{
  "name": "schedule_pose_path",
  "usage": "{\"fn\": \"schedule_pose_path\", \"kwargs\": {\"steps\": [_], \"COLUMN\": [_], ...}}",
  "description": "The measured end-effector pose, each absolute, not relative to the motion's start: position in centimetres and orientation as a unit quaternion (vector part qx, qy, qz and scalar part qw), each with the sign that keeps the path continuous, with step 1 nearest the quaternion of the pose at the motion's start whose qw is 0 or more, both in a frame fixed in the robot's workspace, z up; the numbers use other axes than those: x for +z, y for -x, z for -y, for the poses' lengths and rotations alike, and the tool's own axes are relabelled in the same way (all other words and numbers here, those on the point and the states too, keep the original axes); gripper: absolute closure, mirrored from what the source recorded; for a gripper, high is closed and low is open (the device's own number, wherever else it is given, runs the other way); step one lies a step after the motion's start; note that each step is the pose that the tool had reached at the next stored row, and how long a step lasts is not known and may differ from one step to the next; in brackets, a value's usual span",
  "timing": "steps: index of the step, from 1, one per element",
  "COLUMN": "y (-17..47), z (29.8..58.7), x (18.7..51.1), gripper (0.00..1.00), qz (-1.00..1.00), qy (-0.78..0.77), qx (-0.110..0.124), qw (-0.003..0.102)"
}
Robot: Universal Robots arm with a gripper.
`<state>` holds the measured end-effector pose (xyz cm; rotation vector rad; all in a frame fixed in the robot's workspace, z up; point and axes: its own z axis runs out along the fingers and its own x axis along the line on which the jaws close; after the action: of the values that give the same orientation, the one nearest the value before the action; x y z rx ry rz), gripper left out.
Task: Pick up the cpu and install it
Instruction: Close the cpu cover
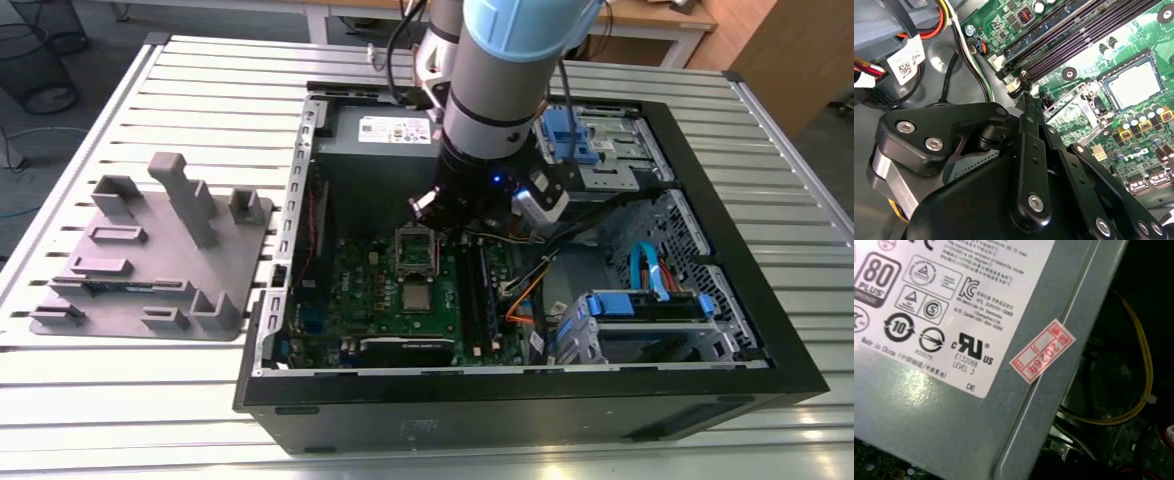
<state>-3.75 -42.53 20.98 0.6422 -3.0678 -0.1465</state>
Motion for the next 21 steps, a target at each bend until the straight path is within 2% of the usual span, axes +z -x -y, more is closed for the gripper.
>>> {"fn": "schedule_pose_path", "kwargs": {"steps": [21], "y": [3.66], "z": [42.34], "x": [20.39], "gripper": [0.89], "qz": [0.971], "qy": [-0.234], "qx": [-0.051], "qw": [0.002]}}
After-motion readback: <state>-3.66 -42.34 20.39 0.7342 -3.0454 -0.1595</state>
